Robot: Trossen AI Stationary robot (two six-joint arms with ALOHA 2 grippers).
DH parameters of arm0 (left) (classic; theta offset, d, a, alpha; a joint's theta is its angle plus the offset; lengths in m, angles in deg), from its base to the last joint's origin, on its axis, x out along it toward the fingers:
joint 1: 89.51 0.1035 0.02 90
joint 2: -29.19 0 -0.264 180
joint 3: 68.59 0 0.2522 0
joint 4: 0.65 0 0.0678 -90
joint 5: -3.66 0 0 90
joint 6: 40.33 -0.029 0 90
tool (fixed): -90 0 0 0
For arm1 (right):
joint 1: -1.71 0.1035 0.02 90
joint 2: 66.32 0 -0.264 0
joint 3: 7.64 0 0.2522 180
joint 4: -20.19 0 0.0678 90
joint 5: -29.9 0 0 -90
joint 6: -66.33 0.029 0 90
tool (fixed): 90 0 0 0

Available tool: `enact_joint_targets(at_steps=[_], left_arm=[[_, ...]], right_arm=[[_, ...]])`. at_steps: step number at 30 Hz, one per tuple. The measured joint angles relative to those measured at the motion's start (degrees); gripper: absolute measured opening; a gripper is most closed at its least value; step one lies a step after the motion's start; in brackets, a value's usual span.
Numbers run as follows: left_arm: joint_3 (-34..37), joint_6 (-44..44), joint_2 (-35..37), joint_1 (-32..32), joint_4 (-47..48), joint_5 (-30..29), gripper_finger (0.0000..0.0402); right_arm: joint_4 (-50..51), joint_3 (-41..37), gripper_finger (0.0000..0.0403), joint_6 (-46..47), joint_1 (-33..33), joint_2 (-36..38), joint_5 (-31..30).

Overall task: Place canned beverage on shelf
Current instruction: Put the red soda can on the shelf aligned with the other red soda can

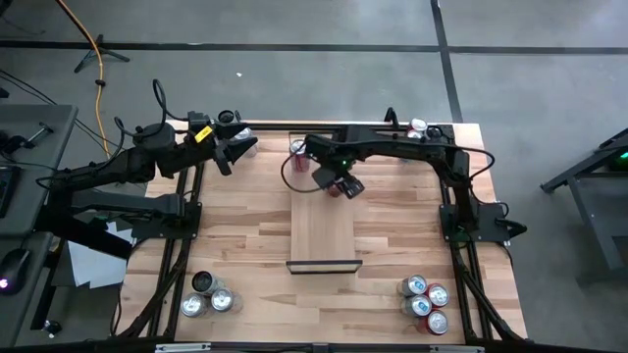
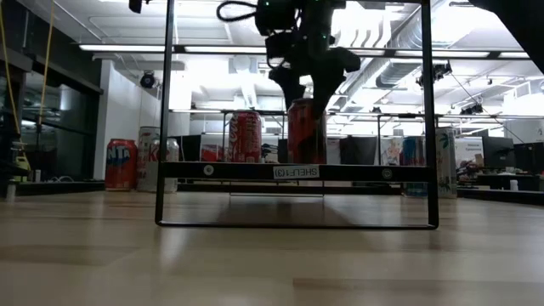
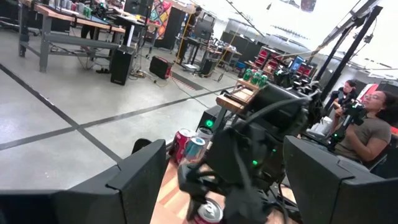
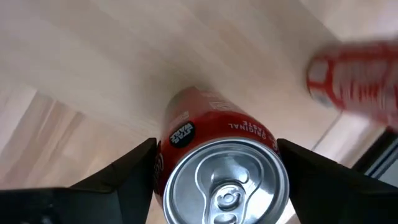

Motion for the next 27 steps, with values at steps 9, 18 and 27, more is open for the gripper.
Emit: enact_joint_targets(at_steps=[9, 18, 27], left_arm=[[0.00, -1.42, 0.00, 0.00, -0.02, 0.02, 0.0270], [0.00, -1.42, 0.00, 0.01, -0.04, 0.02, 0.0270], [0.00, -1.36, 0.00, 0.02, -0.04, 0.02, 0.0270]], right_arm=[[-0.33, 0.00, 0.0298, -5.32, 5.59, 0.02, 1.67], [-2.93, 0.00, 0.0317, 4.26, 6.93, 0.02, 1.51], [-3.02, 0.00, 0.0320, 4.34, 6.89, 0.02, 1.90]])
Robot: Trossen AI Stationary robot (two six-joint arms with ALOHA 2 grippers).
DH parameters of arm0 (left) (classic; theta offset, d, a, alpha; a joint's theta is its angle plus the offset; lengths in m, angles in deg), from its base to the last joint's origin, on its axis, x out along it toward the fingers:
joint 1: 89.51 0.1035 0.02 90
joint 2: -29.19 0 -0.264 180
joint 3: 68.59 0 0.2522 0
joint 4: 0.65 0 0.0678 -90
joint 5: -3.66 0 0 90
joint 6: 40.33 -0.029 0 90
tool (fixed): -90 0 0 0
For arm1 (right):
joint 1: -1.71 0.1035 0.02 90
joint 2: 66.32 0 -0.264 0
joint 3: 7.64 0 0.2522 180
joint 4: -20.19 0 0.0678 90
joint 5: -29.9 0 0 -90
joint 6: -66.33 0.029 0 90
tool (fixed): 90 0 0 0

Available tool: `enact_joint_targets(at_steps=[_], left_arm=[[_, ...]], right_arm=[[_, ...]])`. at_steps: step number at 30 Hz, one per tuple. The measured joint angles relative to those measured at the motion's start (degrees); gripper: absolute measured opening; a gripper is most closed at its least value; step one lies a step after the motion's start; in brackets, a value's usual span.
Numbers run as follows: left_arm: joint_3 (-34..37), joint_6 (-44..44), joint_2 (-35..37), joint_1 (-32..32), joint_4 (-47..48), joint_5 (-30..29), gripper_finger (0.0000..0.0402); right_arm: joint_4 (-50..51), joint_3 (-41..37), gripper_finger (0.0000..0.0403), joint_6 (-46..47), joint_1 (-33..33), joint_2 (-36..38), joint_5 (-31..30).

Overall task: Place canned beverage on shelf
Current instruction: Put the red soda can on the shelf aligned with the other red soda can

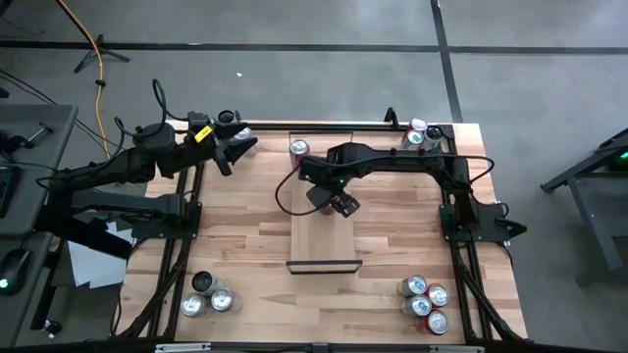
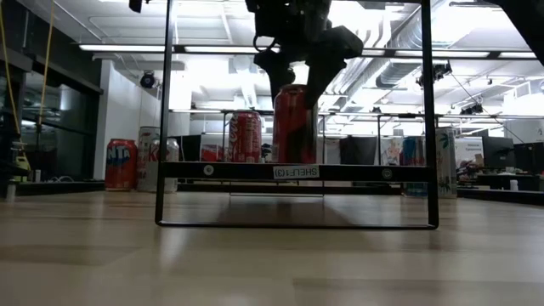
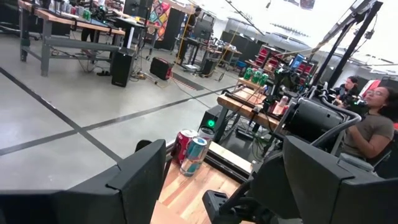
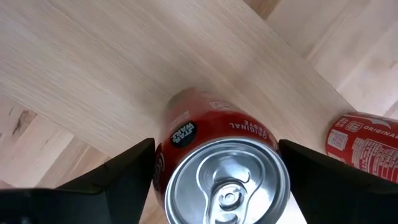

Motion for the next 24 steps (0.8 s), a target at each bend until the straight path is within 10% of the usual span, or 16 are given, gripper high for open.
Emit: enact_joint_targets(at_steps=[24], left_arm=[[0.00, 0.00, 0.00, 0.00, 0.00, -0.02, 0.0270]], right_arm=[[-0.75, 0.00, 0.0368, -2.37, 0.64, 0.00, -0.88]])
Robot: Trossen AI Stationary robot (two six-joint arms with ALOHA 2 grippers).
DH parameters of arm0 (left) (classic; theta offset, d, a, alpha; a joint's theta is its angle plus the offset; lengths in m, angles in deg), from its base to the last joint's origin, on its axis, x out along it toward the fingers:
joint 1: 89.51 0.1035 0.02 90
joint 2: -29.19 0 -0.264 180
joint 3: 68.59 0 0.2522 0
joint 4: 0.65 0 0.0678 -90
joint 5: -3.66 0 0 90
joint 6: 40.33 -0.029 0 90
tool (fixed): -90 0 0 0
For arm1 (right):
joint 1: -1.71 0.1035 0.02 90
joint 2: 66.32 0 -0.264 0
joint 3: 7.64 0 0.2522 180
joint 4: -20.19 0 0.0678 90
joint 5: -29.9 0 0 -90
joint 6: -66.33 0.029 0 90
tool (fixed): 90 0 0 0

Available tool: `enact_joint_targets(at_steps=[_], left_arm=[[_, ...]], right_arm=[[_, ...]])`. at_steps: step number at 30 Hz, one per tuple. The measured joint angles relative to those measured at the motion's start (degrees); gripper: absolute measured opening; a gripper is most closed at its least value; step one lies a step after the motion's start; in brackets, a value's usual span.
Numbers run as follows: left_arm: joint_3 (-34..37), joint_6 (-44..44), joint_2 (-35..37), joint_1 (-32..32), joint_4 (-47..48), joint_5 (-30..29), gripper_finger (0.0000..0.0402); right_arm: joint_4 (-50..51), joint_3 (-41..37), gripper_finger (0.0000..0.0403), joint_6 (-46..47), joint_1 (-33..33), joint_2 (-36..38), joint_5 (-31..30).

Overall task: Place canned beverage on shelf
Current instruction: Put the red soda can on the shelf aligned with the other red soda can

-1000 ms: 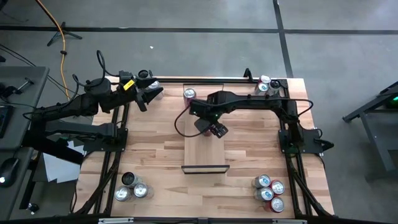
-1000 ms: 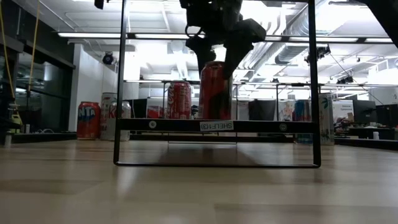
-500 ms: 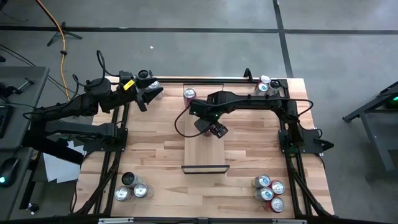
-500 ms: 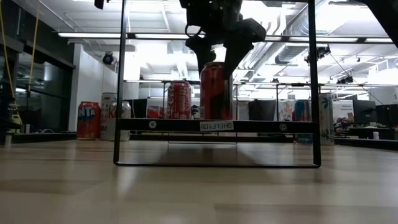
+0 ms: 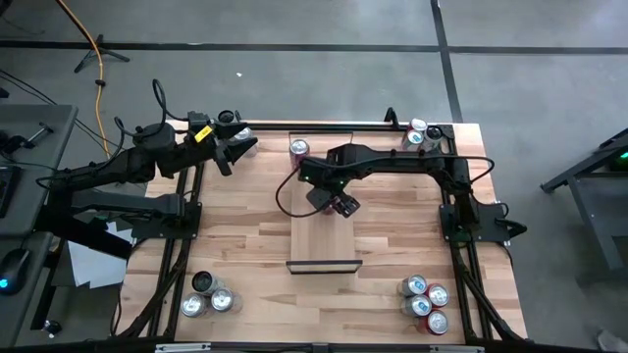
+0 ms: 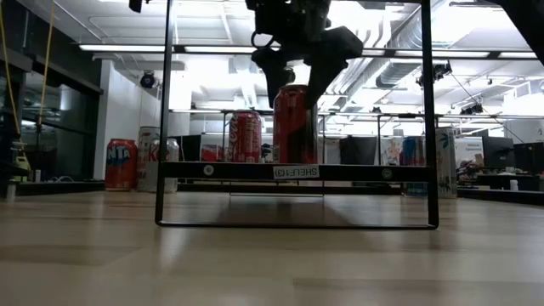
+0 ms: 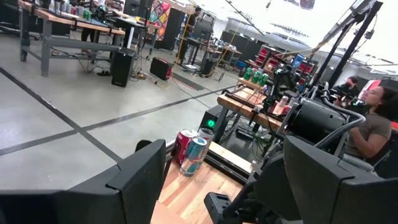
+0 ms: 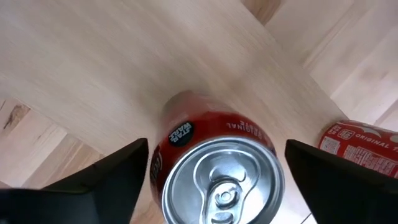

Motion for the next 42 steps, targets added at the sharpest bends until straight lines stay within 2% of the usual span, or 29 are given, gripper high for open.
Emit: enact_joint_targets(at_steps=[4, 7, 12, 16, 22, 27, 30, 35, 42], left_arm=[[0.00, -0.02, 0.00, 0.00, 0.00, 0.00, 0.0270], [0.00, -0.02, 0.00, 0.00, 0.00, 0.00, 0.0270], [0.01, -0.02, 0.01, 0.00, 0.03, 0.00, 0.0270], [0.00, -0.04, 0.02, -0.02, 0.04, 0.00, 0.0270], [0.02, -0.04, 0.02, 0.00, 0.04, 0.00, 0.0270], [0.02, -0.04, 0.02, 0.00, 0.07, 0.00, 0.0270], [0.02, -0.04, 0.02, -0.01, 0.11, 0.00, 0.0270], [0.02, -0.07, 0.02, -0.02, 0.11, 0.00, 0.0270], [0.02, -0.07, 0.02, 0.00, 0.11, 0.00, 0.0270]], right_arm=[[-1.21, 0.00, 0.0395, 0.38, 0.74, 0.00, -2.25], [-1.00, 0.81, 0.0396, 0.42, 1.40, -0.06, -2.81], [2.71, 7.79, 0.0394, 4.31, 1.58, -0.04, 1.74], [5.52, 15.93, 0.0394, 15.41, 0.46, 0.04, 6.60], [10.45, 23.35, 0.0394, 47.53, -2.34, 0.11, 7.17], [17.17, 20.45, 0.0394, 70.18, -2.89, 0.04, -2.50], [16.56, 15.40, 0.0394, 78.89, -2.84, 0.01, -3.41], [10.82, 8.82, 0.0394, 84.24, -1.88, -0.08, -2.53], [7.61, 4.84, 0.0394, 86.20, -0.63, -0.02, -3.61]])
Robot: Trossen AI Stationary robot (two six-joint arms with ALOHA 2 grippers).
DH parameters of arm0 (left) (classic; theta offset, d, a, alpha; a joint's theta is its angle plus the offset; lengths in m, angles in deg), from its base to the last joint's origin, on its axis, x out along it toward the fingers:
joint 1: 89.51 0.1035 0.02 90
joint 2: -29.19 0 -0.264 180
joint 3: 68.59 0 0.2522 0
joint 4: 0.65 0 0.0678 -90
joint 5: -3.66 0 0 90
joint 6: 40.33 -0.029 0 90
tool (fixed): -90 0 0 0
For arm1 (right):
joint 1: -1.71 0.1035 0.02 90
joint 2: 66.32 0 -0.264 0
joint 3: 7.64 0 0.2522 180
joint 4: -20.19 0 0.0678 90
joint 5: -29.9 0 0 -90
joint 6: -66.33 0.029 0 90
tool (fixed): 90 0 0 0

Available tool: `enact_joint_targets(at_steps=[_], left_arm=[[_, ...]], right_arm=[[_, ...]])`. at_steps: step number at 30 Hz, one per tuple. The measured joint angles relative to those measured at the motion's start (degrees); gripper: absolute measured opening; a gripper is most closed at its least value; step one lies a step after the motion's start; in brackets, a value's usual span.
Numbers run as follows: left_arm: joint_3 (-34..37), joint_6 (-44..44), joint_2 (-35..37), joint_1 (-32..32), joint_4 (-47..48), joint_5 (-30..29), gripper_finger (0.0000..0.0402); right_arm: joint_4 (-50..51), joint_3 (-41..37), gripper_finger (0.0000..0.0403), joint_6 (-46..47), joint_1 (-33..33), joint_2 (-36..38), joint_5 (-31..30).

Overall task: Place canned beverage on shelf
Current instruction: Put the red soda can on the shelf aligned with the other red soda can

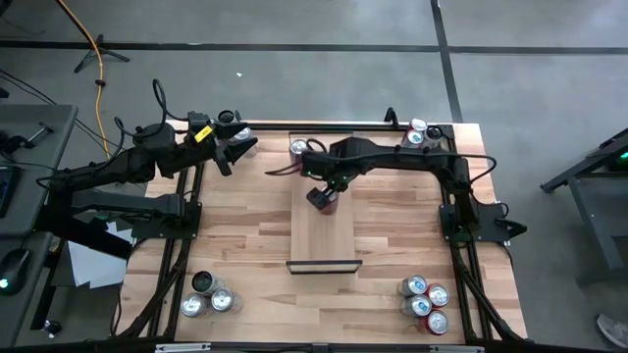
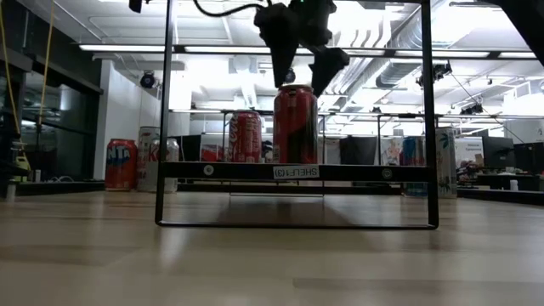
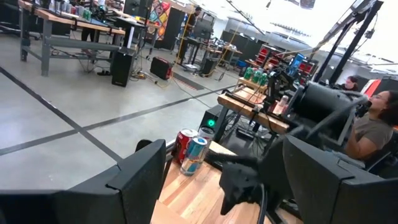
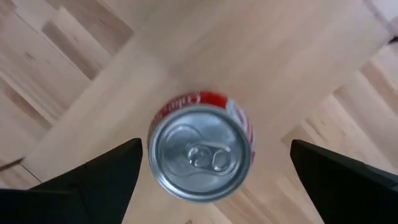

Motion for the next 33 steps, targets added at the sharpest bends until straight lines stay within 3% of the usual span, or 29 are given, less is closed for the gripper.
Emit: enact_joint_targets(at_steps=[6, 16, 24, 28, 33], left_arm=[[0.00, 0.00, 0.00, -0.01, 0.00, 0.00, 0.0270], [0.00, -0.01, 0.00, -0.01, 0.00, 0.00, 0.0270], [0.00, 0.00, 0.00, -0.02, 0.00, 0.00, 0.0270], [0.00, 0.00, 0.00, -0.01, -0.01, 0.00, 0.0270], [0.00, 0.01, -0.02, -0.01, 0.00, 0.00, 0.0270]], right_arm=[[-3.01, -5.48, 0.0394, 2.59, 0.03, 0.01, 0.17], [-7.08, -5.87, 0.0386, 0.90, 0.00, 0.00, 0.12], [-4.15, -5.80, 0.0292, -2.36, 0.00, 0.02, 0.18], [-3.57, -5.38, 0.0285, -14.33, -0.17, 0.04, 1.86], [-1.46, -4.84, 0.0285, -44.33, -0.37, -0.02, 4.09]])
